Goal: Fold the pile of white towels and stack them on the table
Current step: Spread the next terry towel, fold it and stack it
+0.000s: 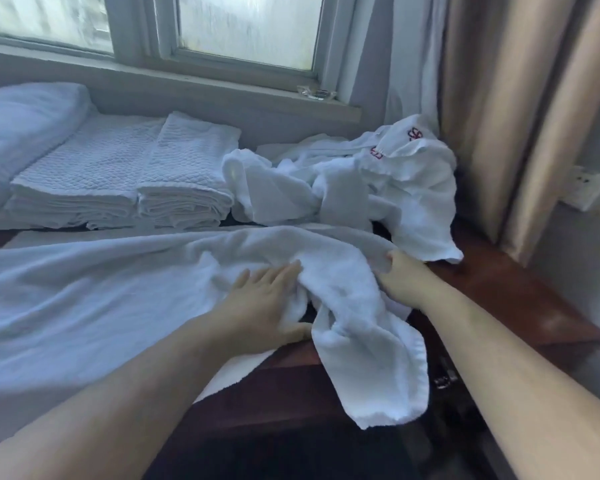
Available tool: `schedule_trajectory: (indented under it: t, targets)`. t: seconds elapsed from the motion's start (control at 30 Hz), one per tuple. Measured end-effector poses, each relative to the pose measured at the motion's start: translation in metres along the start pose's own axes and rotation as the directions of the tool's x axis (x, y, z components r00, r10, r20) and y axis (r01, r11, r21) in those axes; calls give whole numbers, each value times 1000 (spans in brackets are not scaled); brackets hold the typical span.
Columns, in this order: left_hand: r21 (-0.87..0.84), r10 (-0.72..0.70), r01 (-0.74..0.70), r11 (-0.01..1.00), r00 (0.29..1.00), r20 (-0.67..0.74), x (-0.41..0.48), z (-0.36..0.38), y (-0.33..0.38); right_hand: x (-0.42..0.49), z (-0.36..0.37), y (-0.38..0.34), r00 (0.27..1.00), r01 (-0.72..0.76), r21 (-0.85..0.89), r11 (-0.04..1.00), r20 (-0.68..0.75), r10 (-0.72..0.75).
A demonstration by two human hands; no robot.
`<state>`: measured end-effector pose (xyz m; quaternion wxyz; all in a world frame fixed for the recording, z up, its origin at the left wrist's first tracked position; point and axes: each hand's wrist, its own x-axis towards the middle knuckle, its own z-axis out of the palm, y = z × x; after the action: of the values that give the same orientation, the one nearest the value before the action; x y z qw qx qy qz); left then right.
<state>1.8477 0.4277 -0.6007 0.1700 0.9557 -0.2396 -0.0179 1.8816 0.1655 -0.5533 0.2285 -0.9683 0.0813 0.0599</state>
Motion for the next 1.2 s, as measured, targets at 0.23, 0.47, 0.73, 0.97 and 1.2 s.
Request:
schedule_trajectory:
  t: [0.23,0.47,0.73,0.97,1.2]
  targets:
    - [-158,13,-67,985,946,-324,-17,-9,-24,11,-3,3,976,201,-115,973,111,-189]
    - [-195,-144,153,969,988,58,-22,-56,-27,34,-4,11,914,2,-275,962,-389,-113]
    - [-137,0,58,989,919,393,-3,-53,7,23,5,-7,973,226,-18,974,-33,-227]
    - [46,16,-26,999,979,201,5,-38,4,30,-27,8,999,20,449,893,15,-30]
    - [120,-15,-39,992,908,419,0,-18,-8,34,-21,15,1000,19,497,868,7,-26]
